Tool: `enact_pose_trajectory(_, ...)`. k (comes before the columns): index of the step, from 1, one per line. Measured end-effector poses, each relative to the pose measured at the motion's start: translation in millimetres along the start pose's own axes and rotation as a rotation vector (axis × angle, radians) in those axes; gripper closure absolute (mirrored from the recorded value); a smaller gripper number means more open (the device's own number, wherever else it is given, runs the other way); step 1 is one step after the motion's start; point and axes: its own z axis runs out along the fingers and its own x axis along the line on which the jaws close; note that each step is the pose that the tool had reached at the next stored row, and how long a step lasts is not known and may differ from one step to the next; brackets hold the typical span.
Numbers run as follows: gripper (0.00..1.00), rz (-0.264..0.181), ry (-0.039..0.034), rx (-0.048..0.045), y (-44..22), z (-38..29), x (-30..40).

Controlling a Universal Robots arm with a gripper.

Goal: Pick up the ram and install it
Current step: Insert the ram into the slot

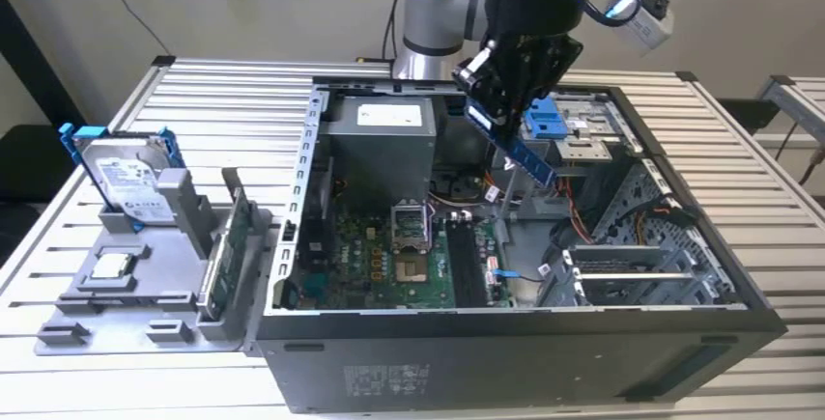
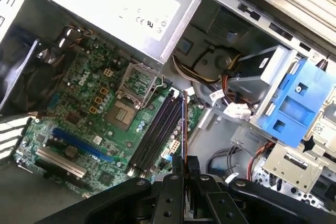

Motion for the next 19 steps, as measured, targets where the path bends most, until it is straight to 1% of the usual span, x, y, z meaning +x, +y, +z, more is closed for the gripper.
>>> enact_pose_trajectory(9, 0.86, 0.130, -0.0006, 0.0073, 0.0, 0.3, 0.0)
enact_pose_trajectory(19, 0.86, 0.251, -0.0013, 0.0139, 0.0, 0.6, 0.0)
